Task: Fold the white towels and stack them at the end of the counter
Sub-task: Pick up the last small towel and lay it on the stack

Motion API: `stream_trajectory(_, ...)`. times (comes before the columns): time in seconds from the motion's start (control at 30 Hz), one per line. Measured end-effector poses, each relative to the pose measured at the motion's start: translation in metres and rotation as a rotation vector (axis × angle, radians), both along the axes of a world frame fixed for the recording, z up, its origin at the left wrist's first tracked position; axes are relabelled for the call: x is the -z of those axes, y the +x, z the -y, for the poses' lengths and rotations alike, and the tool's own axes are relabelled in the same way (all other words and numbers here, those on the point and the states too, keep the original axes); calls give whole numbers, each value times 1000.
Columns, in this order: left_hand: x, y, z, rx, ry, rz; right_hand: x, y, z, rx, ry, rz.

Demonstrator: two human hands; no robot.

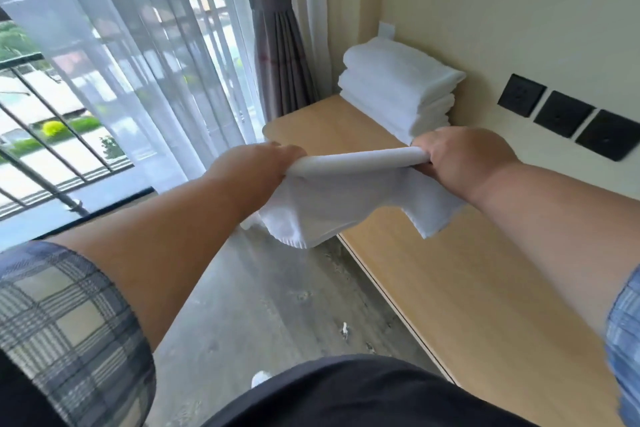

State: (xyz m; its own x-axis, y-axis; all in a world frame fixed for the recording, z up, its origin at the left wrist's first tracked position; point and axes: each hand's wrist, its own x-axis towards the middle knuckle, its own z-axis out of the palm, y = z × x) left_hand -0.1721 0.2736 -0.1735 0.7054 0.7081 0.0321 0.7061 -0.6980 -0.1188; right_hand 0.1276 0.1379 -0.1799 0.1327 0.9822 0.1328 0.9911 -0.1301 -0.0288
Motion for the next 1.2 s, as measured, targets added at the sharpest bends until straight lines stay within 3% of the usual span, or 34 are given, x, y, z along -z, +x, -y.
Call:
stream_trajectory(0.33, -33, 64, -207, 363, -198, 38, -12, 9, -110, 314, 77, -10)
stream_trajectory(0.53, -41, 124, -286, 569, -120, 3, -19, 45, -152, 390, 68, 18)
stream_trajectory(0.83, -68, 223, -389, 541, 0, -51, -64, 118, -229, 553, -4, 31)
stream_trajectory(1.2, -92, 368, -500, 784, 90, 104, -98, 203, -297, 773, -66, 45)
